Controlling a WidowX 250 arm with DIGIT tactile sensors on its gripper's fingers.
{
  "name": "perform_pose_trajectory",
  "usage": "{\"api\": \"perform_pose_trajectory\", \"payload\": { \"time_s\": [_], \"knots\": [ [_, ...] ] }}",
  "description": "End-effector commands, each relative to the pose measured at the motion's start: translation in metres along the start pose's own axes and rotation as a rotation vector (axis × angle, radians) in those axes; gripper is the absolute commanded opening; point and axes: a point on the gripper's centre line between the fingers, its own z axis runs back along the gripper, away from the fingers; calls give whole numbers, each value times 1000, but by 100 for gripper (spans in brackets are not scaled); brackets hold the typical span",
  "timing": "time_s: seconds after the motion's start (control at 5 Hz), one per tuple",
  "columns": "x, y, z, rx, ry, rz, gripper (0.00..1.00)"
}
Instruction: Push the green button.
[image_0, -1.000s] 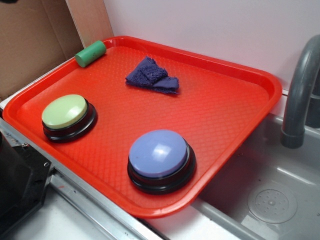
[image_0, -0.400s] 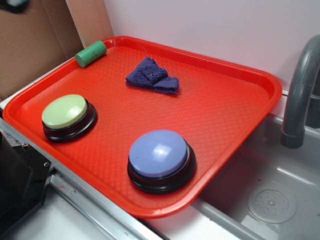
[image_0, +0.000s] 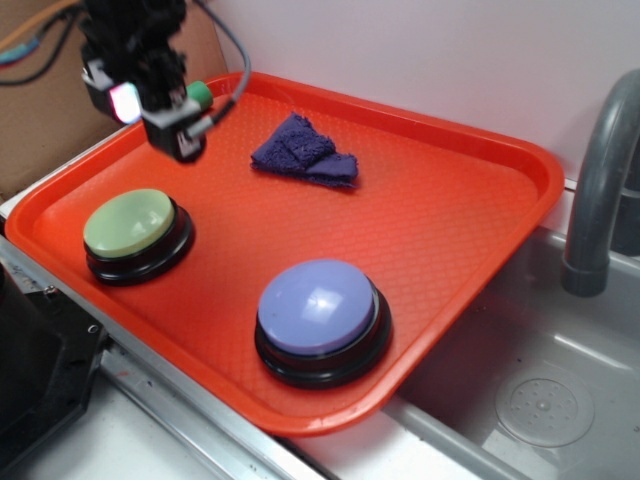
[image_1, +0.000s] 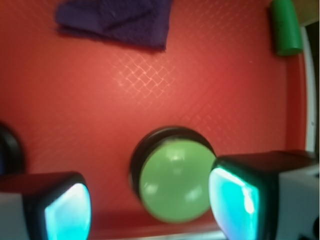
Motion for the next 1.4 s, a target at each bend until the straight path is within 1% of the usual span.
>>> {"api": "perform_pose_trajectory", "payload": {
  "time_s": [0.0,0.2,0.4,0.6,0.8,1.0,1.2],
  "knots": [
    [-17,24,-17,-20,-113,-54,100],
    [-11,30,-29,2,-84,-99,100],
    [-1,29,-48,-15,-40,-95,100],
    [-4,24,-55,-18,-15,-81,100],
    [4,50,-7,-2,-56,-6,100],
    [0,54,38,-10,-53,-15,100],
    [-4,54,54,-29,-68,-38,100]
  ]
}}
